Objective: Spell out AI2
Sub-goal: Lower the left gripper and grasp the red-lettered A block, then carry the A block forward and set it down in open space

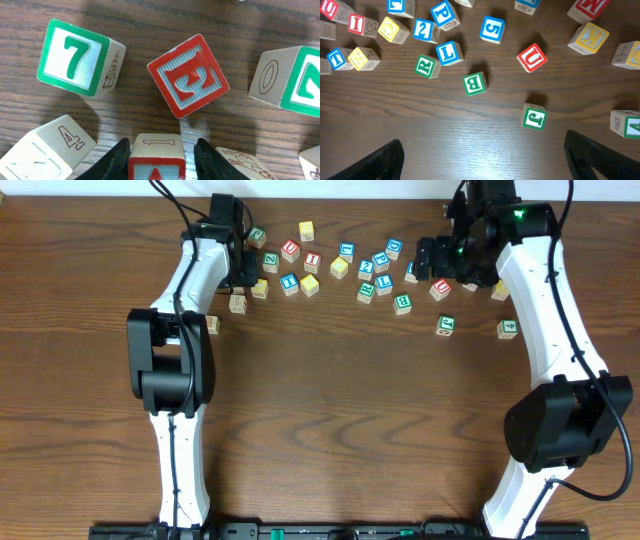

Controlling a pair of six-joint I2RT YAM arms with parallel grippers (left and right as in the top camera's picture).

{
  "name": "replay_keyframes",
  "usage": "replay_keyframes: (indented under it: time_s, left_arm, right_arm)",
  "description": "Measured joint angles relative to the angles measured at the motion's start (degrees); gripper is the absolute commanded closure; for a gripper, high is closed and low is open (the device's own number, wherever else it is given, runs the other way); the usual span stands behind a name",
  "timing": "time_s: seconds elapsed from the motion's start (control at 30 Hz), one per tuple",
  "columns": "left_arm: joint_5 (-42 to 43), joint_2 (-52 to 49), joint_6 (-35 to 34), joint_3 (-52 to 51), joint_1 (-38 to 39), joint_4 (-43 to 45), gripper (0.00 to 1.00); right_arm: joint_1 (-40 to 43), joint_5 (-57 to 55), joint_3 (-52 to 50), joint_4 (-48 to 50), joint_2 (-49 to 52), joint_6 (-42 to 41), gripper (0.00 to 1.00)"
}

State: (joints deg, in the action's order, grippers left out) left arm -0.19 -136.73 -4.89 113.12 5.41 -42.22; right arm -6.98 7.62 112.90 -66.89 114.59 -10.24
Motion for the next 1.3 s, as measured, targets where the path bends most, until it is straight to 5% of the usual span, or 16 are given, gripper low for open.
replay_keyframes:
  time_s: [0.33,0.83,1.1,1.3]
  left_arm:
    - [0.0,0.0,0.0,0.0,0.0,-0.4,0.72]
    - [-1.7,4.1,0.0,0.0,0.1,-2.3,0.73]
    - [-0.2,17.6,-0.5,0.1,3.5,-14.1,0.73]
    - [1.8,18.2,-4.5,0.0,9.3,-21.3,0.73]
  right_arm:
    - [0.0,-0.7,0.0,-0.2,0.0,0.0,0.03]
    - [0.0,-0.9,0.0,-0.2,0.0,0.0,0.01]
    - [0.0,-1.1,0.0,-0.1,0.0,0.0,0.01]
    - [0.0,-1.1,0.0,-0.1,0.0,0.0,0.01]
